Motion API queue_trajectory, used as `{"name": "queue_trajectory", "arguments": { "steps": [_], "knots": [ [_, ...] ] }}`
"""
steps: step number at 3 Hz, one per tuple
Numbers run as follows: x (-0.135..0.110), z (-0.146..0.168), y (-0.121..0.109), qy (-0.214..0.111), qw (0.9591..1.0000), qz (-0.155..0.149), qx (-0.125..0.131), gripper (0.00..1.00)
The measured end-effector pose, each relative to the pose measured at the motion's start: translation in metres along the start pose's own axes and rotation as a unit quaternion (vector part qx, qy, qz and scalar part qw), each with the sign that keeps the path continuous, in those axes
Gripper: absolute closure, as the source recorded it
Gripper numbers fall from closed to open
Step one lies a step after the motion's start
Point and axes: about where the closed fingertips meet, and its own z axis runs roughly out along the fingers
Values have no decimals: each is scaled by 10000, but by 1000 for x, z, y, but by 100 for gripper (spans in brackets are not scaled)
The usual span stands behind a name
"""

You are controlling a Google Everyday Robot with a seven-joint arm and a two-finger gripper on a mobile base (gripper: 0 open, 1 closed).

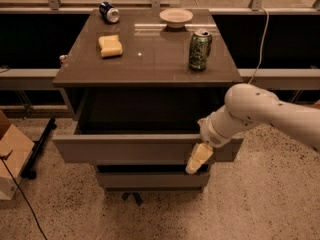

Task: Open top drawer

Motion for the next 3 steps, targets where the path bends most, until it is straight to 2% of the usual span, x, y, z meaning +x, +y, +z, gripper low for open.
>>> {"name": "queue_trajectory", "arguments": {
  "steps": [1,2,3],
  "knots": [
    [6,-28,72,-110,9982,579,-84,0],
    [9,-30,82,-100,9977,662,-123,3],
    [13,-33,101,-72,9965,812,-187,26]
  ]
}}
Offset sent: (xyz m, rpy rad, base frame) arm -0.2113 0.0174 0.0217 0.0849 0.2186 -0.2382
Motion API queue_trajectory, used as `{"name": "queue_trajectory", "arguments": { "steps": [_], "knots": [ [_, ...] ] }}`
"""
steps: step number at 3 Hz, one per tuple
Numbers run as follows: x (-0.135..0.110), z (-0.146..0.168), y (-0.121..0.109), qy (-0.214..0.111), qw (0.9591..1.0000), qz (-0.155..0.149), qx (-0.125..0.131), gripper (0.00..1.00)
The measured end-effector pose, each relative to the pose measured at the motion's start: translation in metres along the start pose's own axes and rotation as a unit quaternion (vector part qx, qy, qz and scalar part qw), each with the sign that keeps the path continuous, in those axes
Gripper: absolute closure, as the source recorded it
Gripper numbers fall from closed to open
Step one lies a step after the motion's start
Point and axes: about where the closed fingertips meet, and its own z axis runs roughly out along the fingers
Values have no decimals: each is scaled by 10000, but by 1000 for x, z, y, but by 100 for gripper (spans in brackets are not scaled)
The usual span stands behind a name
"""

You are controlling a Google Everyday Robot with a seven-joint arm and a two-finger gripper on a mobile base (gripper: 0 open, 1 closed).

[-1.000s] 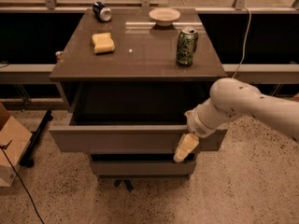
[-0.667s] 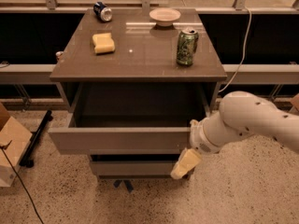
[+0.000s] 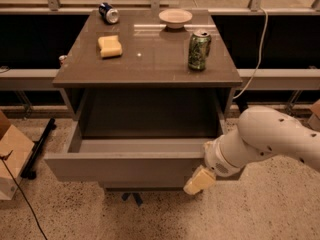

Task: Open top drawer

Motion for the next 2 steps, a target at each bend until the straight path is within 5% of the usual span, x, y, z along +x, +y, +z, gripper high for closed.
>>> {"name": "queue_trajectory", "arguments": {
  "steps": [2],
  "knots": [
    [9,-4,16,37,9999,139,-73,72]
  ]
}}
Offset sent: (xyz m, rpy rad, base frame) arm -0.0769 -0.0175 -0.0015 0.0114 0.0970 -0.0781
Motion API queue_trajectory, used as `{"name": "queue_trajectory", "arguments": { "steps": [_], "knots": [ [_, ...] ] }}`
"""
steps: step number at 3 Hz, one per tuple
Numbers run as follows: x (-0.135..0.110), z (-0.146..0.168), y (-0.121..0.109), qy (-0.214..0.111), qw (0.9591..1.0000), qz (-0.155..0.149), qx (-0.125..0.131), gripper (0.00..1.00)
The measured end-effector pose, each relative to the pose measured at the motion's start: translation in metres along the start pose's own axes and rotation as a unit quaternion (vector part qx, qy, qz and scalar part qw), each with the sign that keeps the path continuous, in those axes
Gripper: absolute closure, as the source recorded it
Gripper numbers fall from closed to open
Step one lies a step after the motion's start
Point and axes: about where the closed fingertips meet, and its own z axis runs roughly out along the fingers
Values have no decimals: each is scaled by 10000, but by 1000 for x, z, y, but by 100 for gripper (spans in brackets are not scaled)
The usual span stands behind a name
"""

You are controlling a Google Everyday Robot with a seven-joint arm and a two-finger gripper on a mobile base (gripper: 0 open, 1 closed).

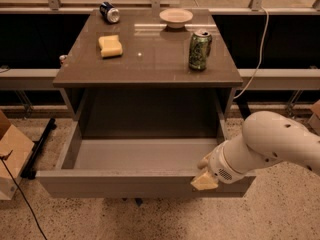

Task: Open top drawer

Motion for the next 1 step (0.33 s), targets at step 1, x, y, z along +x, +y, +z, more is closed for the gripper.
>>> {"name": "queue_trajectory", "arguments": {
  "steps": [1],
  "knots": [
    [0,0,0,0,10000,0,0,69]
  ]
}}
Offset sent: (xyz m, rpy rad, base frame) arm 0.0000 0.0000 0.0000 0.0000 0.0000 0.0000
